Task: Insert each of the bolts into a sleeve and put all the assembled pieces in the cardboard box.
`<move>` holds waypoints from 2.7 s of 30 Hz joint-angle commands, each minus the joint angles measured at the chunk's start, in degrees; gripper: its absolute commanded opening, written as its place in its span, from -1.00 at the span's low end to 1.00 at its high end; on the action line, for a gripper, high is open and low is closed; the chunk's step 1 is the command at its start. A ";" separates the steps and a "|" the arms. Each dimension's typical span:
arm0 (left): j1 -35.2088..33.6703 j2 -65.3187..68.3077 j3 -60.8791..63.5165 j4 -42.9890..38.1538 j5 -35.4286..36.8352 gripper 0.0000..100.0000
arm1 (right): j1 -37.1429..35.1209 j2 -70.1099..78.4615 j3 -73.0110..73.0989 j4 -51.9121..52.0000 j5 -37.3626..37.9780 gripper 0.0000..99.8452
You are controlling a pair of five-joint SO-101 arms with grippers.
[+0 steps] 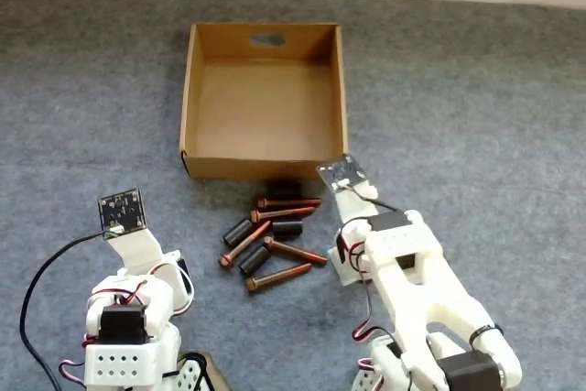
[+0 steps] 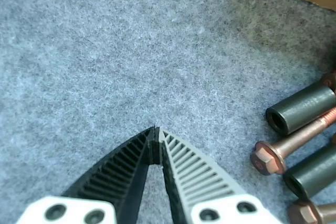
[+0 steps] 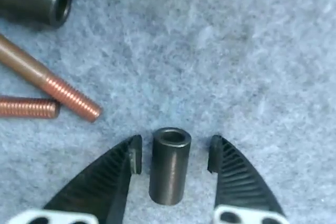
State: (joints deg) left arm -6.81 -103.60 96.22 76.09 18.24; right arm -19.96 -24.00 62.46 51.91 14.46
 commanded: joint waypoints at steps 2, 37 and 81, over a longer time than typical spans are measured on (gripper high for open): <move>0.92 -0.22 1.01 0.26 0.35 -0.98 | 0.13 -0.13 1.45 -0.66 0.79 -0.68; 0.92 -0.22 1.01 0.26 0.35 -0.98 | 1.89 -1.36 -6.37 12.79 -4.75 -0.68; -1.01 -0.31 0.66 -21.80 0.09 -0.98 | 1.98 -11.65 5.23 -10.68 -15.65 -0.99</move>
State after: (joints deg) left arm -6.37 -103.60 96.22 58.51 18.24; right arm -18.64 -32.62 66.86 43.21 -0.57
